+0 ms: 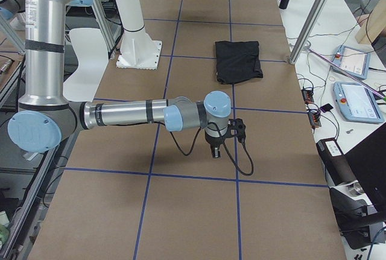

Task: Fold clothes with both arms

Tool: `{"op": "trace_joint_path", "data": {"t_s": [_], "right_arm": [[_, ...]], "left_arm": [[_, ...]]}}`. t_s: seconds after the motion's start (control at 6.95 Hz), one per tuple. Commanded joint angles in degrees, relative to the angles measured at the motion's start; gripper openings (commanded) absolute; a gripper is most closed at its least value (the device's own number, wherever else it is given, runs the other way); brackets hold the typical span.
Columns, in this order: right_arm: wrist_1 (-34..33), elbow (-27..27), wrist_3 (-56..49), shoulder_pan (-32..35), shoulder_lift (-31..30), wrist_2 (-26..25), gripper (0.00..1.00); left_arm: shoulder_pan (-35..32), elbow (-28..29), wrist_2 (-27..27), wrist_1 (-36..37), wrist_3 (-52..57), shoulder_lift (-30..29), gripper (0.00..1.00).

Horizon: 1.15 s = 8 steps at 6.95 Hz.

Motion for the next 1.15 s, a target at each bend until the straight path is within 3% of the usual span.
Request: {"op": "trace_joint_path", "data": {"t_s": [0.0, 0.14, 0.29, 1.01], "right_arm": [[-7.74, 0.27, -9.32, 3.4, 1.04, 0.1, 0.37], [-8.19, 0.27, -9.52, 3.22, 1.58, -0.16, 0.99], [-8.2, 0.88, -11.18, 2.09, 1.41, 0.1, 1.0], [-7.5, 0.8, -10.75, 1.56, 2.81, -0.69, 1.0]], "left_arm": [[-1.14, -1.45, -1.81, 1.6, -0.85, 5.7, 1.0], [-1.58, -7.46, -1.64, 2.3, -1.75, 7.29, 1.0], [-1.5, -10.48, -0.07, 3.26, -3.16, 8.79, 1.0], [-1.76, -10.76, 3.02, 3.27, -3.43, 6.69, 1.0]]}}
